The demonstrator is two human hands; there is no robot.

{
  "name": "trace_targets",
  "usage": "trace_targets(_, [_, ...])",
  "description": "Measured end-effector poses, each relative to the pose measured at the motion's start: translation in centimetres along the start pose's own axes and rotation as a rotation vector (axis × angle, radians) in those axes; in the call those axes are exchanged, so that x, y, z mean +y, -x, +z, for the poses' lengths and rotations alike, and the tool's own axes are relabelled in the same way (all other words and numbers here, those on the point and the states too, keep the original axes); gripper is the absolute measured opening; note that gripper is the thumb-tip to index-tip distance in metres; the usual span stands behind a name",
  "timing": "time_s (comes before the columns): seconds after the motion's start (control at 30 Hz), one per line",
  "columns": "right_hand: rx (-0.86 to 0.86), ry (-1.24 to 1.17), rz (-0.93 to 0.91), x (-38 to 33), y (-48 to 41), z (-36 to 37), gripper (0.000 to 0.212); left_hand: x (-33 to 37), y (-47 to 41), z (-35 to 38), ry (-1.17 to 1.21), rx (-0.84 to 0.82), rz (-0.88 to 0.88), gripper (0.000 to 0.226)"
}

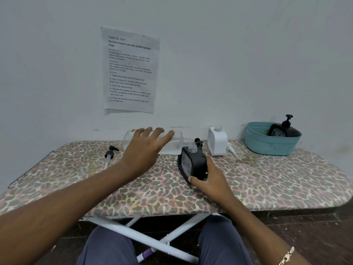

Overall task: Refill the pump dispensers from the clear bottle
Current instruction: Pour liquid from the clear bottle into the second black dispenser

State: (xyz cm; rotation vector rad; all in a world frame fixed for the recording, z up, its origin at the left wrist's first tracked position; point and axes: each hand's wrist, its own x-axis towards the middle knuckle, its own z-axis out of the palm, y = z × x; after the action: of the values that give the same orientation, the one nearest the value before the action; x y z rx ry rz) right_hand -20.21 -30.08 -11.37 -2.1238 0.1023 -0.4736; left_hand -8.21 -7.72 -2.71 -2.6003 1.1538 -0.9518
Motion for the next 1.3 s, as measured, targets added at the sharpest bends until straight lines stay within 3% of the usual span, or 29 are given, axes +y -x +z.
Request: trace_targets(1.3, [-0.002,-0.006,0.001,-0.15,0.02,-0.07,0.067,0.04,-0.06,-0.07,-0.003,-0.005,-0.007,0.094])
